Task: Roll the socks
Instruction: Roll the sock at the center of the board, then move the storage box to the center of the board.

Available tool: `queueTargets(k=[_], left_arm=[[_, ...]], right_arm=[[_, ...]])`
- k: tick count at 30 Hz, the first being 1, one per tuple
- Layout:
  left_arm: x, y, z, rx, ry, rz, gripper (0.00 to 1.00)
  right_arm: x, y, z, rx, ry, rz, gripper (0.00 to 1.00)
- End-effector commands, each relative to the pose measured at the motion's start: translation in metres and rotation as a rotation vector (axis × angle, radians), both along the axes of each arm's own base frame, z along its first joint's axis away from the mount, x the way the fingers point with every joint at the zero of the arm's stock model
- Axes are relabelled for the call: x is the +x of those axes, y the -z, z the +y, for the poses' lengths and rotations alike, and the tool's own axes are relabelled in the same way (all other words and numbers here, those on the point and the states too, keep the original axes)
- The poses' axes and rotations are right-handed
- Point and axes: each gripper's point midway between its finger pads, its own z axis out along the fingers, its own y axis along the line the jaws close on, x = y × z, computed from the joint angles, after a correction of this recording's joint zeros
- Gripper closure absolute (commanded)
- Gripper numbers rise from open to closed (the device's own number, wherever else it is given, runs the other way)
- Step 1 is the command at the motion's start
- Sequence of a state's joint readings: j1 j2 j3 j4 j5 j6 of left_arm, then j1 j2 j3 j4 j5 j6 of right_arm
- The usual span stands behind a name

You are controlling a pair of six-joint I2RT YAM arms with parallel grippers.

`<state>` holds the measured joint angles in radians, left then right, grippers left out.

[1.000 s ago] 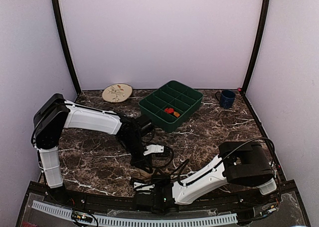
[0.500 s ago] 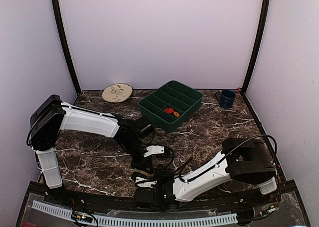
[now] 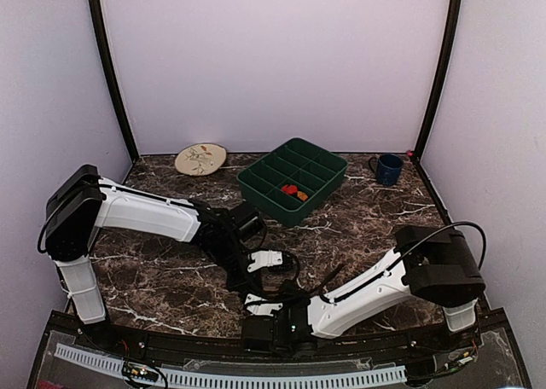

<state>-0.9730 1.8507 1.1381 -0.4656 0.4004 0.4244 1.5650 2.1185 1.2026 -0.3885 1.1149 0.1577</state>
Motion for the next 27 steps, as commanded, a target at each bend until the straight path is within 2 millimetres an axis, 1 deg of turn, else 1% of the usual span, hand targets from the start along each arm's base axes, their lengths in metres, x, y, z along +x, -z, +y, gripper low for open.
queueTargets(k=[1, 7, 10, 16, 21, 27], left_arm=[[-0.007, 0.039, 0.032, 0.172, -0.014, -0.011, 1.0], [0.0, 0.043, 0.028, 0.169, -0.026, -0.025, 1.0], [0.004, 0.044, 0.026, 0.165, -0.04, -0.03, 1.0], [0.013, 0.045, 0.03, 0.171, -0.062, -0.054, 1.0], [0.015, 0.043, 0.031, 0.164, -0.07, -0.066, 1.0], [0.019, 0.039, 0.033, 0.163, -0.073, -0.09, 1.0]], right_arm=[[-0.002, 0.024, -0.04, -0.028, 0.065, 0.125, 0.53], [-0.008, 0.017, -0.055, 0.003, 0.076, 0.152, 0.53], [-0.01, 0.017, -0.062, 0.003, 0.088, 0.159, 0.53], [-0.014, 0.017, -0.082, 0.025, 0.136, 0.184, 0.53], [-0.016, 0.013, -0.088, 0.065, 0.181, 0.202, 0.53], [-0.014, 0.009, -0.089, 0.114, 0.25, 0.229, 0.53]])
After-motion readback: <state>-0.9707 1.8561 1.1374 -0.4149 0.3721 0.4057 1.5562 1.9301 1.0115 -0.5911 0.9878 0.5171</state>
